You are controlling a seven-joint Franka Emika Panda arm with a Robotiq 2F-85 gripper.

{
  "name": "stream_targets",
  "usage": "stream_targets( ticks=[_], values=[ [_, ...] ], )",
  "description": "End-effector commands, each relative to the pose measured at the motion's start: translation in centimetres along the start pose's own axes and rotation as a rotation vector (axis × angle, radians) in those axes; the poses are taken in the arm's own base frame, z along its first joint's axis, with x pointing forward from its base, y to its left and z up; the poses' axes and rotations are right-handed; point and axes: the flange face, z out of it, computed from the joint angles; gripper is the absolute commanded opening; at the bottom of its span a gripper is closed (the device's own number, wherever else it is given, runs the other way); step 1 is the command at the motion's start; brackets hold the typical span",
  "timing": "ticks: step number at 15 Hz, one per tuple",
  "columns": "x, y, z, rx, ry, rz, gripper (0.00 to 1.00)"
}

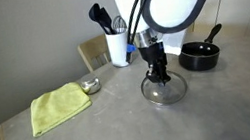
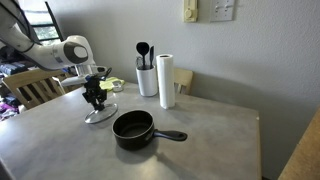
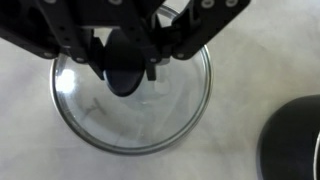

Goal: Remove the glass lid from the pot

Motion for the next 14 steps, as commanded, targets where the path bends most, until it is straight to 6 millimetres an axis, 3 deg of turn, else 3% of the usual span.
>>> stream_targets(
  ticks=[1,6,13,14],
  values=[
    [1.3,0.0,-0.4,0.048,-0.008,0.066,0.15],
    [1.7,-0.5,0.2,0.146,-0.036,0.115,0.15],
    [1.4,0.4,0.3,0.159,-0.005,0.045,0.15],
    [1.4,0.5,0.3,0.159,-0.007,0.030,0.42]
  ],
)
